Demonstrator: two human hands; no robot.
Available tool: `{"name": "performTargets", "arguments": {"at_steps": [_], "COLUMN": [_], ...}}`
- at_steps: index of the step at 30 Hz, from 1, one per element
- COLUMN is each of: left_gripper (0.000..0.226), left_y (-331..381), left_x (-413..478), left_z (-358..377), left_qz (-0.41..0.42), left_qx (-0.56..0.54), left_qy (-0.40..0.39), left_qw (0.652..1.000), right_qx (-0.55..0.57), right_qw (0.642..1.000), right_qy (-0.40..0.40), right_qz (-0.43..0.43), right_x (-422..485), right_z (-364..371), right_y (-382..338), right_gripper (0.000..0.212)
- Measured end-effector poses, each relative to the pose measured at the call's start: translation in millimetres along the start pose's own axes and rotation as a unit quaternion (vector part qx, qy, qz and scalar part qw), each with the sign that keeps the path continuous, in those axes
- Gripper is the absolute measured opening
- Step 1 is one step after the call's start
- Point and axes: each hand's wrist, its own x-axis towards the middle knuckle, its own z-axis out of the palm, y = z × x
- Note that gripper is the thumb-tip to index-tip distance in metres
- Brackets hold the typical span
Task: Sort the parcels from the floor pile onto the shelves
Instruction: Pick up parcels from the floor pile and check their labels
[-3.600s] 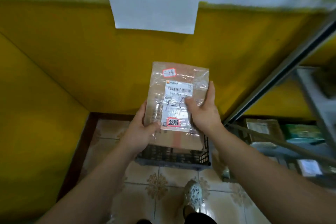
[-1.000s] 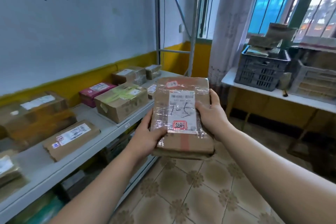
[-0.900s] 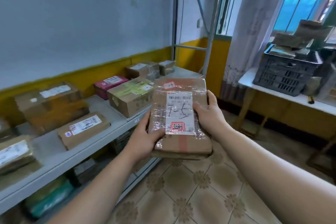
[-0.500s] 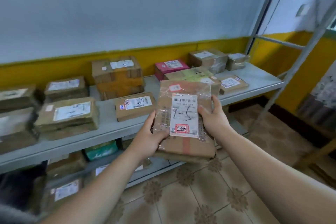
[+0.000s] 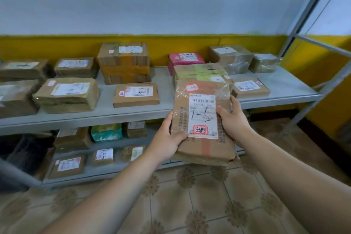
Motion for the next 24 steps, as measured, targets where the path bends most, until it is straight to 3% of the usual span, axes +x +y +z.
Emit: {"name": "performTargets", "arguments": {"at_steps": [11,24], "left_gripper": [0.073,0.068], "left_y": [7,4], "left_x": [-28,-8], "left_z": [177,192], "left_qz": [-0.038,-0.067], "left_qx": [-0.003,-0.001], "left_qy": [-0.007,0.025], "left_qw": [0.999,0.997], "right_qx": [-0.024,-0.009], "right_qw": [0.999,0.998], "right_qy": [-0.012,-0.060], "right_qz": [0.024,0.015], "right_x": [15,54], "right_z": [-146,-146], "right_y": [98,113], "right_gripper": [0.068,0.062]}}
